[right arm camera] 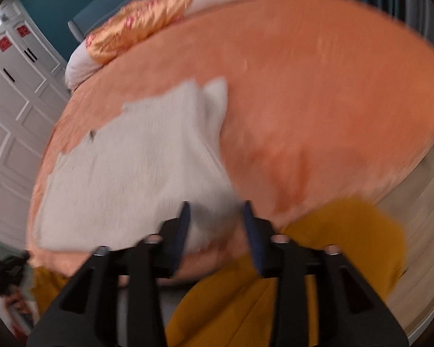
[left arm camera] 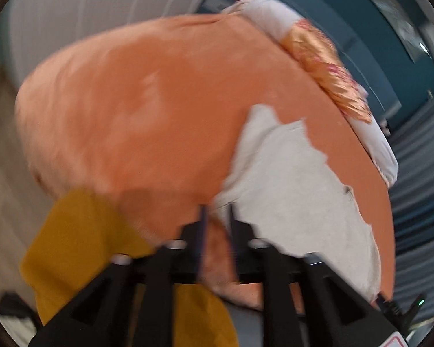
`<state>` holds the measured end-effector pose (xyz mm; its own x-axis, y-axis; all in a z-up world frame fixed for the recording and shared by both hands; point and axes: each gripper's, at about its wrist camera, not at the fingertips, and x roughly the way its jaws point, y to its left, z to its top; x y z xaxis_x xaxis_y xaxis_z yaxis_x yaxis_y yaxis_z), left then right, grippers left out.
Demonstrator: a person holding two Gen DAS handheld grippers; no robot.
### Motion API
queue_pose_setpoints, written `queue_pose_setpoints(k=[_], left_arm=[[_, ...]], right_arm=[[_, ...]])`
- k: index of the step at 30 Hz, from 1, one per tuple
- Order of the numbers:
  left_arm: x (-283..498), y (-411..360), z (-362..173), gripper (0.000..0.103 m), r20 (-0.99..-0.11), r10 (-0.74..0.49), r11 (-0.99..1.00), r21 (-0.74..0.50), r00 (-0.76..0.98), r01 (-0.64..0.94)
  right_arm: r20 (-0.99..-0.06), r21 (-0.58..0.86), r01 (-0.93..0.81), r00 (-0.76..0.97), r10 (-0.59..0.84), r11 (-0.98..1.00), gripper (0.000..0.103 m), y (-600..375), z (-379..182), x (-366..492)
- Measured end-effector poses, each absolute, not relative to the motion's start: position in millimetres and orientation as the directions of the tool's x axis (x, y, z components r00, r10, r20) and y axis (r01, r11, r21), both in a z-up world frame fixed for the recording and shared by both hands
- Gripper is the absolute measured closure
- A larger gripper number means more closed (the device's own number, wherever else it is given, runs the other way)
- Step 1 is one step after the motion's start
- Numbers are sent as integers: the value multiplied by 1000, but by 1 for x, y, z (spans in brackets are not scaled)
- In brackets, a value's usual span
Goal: Fold small clothes
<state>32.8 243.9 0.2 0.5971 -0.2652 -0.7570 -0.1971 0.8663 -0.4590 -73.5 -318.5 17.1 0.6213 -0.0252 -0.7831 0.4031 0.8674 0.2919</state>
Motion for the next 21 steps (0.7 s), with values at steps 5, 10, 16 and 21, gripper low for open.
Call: queue_pose_setpoints(k=[5,10,16,21], left_arm=[[80,206,19,47,-717,-323,871,-481,617,-103],[148,177,4,38,-742,-353,875,-478,570,-82],[187,160,-26,103,-794,-364,885,-458,486,-86],[174,174,24,103,-693,-314,893,-447,650,-46]], right_arm=[[-756,316,409,653,-33,856,45,-332,29,-45],[-755,330,394,656,-11,858,40,-336,28,10],[-857,291,419,513,40,860,88,-336,-16,75],[-629,420,255,773,77,871,96,-330,64,66]])
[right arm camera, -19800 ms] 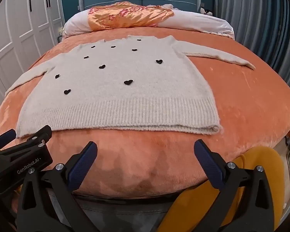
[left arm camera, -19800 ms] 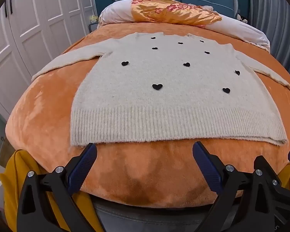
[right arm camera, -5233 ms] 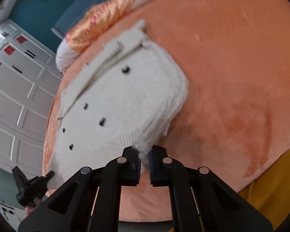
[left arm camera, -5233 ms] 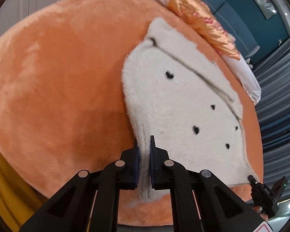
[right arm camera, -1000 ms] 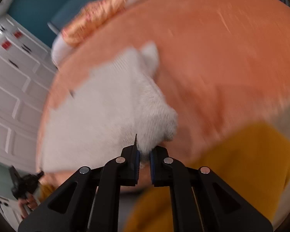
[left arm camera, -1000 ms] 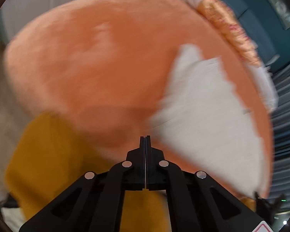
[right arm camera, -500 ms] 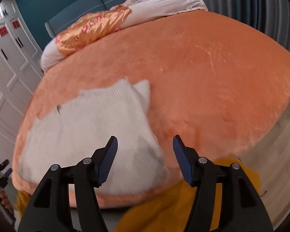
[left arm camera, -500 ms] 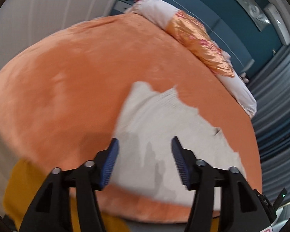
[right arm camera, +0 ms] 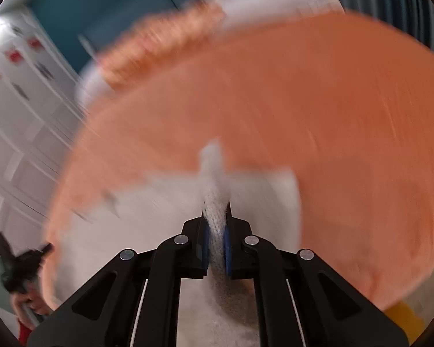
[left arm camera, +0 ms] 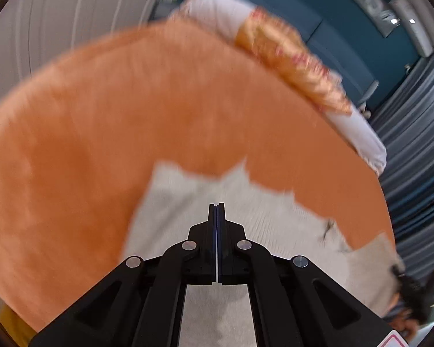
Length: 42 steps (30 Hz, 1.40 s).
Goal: Fold small clothes
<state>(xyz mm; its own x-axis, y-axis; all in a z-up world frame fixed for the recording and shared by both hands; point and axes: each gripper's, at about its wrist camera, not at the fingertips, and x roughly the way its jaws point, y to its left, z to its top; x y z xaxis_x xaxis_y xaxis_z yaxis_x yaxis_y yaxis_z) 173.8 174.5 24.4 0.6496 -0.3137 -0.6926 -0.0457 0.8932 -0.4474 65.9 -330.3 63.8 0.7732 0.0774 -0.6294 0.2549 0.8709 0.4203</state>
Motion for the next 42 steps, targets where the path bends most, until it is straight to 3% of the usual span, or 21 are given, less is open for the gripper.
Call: queue_pose_setpoints(k=[2,4,5,7,8,9,12,14,15,16,17,21,23,26,32,34,37,39,42], left_arm=[[179,181,30,103,-687,-301,893,-447,662,-57],[190,182,19,103,-723,-326,881,-465,609,-80],[194,180,15,103,-735,-330,879,-468,592,-91],[197,173,4,87,-756,-335,877,-468,562,-107],[199,169,0,60,-764,-341,879,-466,547,-103],[201,165,-4,43,-772,-334,885,-455,541,-102],[206,152,-10,40,-783,-317,908,-414,536,-67],[217,145,-20,41,-808,-307,923,-383,503,-51],[225,140,-27,59,-824,-300,931,-362,481,-39],[229,136,-30,85,-831,-302,936,-352,466,-22],[232,135,-30,101,-837,-298,940,-341,458,-11],[222,148,4,103,-753,-259,940,-341,604,-23],[225,164,5,103,-743,-247,924,-373,622,-78],[236,170,-26,103,-813,-210,938,-325,543,-123],[211,169,-20,102,-812,-172,945,-296,558,-139],[192,173,-2,101,-784,-172,938,-316,596,-146],[159,167,24,93,-738,-199,934,-343,645,-103],[137,155,28,87,-740,-215,940,-333,637,-71],[111,135,12,86,-787,-253,941,-334,563,-44]], right_arm=[[-574,435,221,815,80,873,96,-332,74,70],[-629,412,260,775,66,873,96,-338,55,86],[-699,396,315,712,61,863,96,-343,28,100],[-797,383,415,600,68,826,96,-354,-14,110],[-818,396,454,569,82,798,96,-357,-33,107],[-814,416,459,573,97,785,96,-359,-40,102],[-796,457,460,593,120,761,94,-361,-46,91],[-796,457,455,593,122,764,94,-361,-43,88],[-789,455,445,602,118,771,94,-360,-37,87],[-778,461,430,617,120,776,95,-362,-32,87],[-736,480,385,666,122,789,95,-356,-18,84],[-631,465,309,773,66,829,95,-352,22,74],[-705,421,375,708,38,826,95,-360,0,82],[-834,390,462,544,92,796,95,-368,-55,97],[-795,320,465,606,-34,825,84,-348,-10,73],[-765,293,409,643,-45,864,84,-326,8,64],[-730,298,230,681,66,926,85,-275,29,47],[-742,286,95,652,158,954,85,-228,31,44],[-761,264,-30,607,228,964,85,-170,21,44]])
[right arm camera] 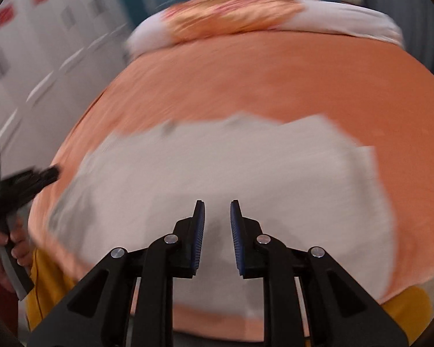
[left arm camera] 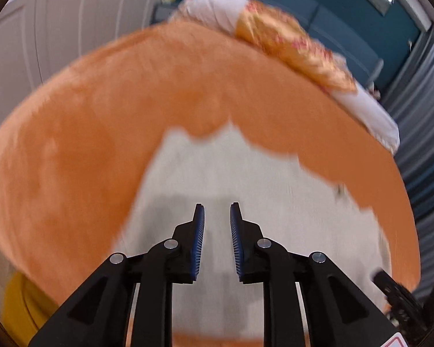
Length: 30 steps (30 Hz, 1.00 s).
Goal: Fold small clothes
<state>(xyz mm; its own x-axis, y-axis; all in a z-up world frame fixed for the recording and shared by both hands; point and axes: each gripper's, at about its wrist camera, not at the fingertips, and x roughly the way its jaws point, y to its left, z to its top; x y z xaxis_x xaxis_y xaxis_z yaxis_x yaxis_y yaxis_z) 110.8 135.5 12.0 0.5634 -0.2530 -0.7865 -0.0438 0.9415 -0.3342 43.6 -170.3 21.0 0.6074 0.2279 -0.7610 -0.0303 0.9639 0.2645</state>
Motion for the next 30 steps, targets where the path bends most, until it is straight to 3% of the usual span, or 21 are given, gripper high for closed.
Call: queue_pose_setpoints(k=[6,16,19,23,27,30], left_arm=[[80,137,-31,86,-840,-261,933,-346,476,-99],[72,145,-41,81,-817,-296,921,-382,495,-80],[63,167,-28,75,-777,-339,868,-475,531,-141],[52,209,-14,54,-716,-304,794,-555,628,-248],[64,232,-25,41,-750,-283,774,-546,597,-319],[82,231,-47,37,-787,-312,771,-537,532,-342]], right_arm=[[-863,211,-75,454,222,975,86,-124,-27,60],[-826,259,-38,509,242,965,81,-148,-9,39],[-811,277,-31,527,251,960,79,-148,4,35],[-809,270,-33,535,245,962,79,-143,10,49],[-876,246,-12,425,227,969,79,-130,-26,78],[-871,214,-21,448,200,977,79,-123,-34,85]])
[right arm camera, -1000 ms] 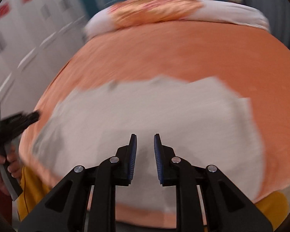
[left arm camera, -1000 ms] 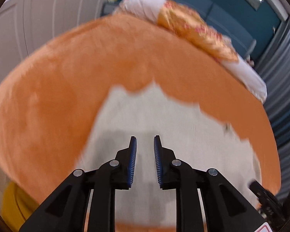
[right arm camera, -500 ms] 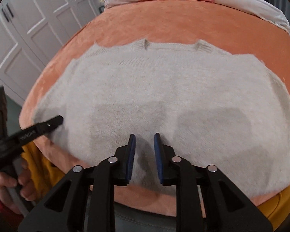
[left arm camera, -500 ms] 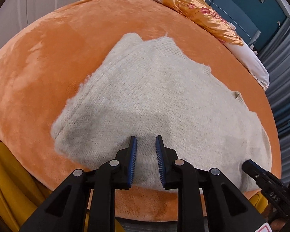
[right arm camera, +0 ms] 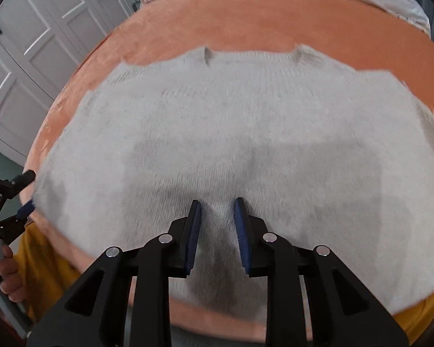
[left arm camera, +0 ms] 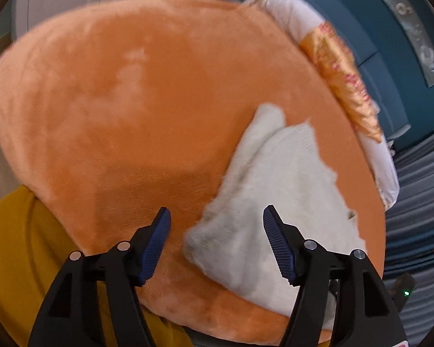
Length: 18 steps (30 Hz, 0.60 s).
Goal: Fold small clothes
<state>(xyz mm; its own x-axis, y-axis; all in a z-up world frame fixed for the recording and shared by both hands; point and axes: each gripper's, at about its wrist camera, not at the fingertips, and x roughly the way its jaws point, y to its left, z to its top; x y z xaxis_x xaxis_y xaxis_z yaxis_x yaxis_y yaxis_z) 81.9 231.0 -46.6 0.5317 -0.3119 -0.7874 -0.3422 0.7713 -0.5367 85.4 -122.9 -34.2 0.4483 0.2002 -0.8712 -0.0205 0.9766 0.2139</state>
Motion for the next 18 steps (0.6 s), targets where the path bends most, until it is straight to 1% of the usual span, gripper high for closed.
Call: queue_pose_setpoints(k=[1,3,5,6,7,8,10,11,15,18], left_arm=[[87,230,-54,37,-792,-330,764,-543,513,-348],[96,225,-59,33,-790,-320,766,-541,523,-347],[104,214,-53,33,-796,-291,799,-507,531,-322],[106,210,-50,55,-791,-303,804,-512,532,-303],[108,206,-46,74,-778,-333,800,-532,533,-277],[110,199,-37,83,-767,-356,801,-545,533,-249],[107,190,-13,85,-738,-359,811,-549,571,-201],[105,177,8,86,-716,-364,827,-543,595,-147],[92,115,71,87,-652,-391,871,-490,650,33],[83,48,108,87,-604,-444,877,-445,662,183]], right_arm=[[-873,211,-16,447,196,977,79,-122,-33,86],[-876,207,-17,442,194,978,79,-122,-32,87],[-870,223,-20,446,209,975,79,-125,-28,83],[-862,247,-12,454,225,969,79,-130,-23,79],[-856,264,-7,460,238,964,77,-135,-21,76],[-845,286,-5,470,254,958,74,-140,-16,68],[-824,310,-8,497,273,951,68,-147,-8,53],[-815,314,-9,510,275,949,67,-153,-4,43],[-789,329,-8,548,279,944,67,-177,8,14],[-774,357,28,569,279,934,67,-203,11,-6]])
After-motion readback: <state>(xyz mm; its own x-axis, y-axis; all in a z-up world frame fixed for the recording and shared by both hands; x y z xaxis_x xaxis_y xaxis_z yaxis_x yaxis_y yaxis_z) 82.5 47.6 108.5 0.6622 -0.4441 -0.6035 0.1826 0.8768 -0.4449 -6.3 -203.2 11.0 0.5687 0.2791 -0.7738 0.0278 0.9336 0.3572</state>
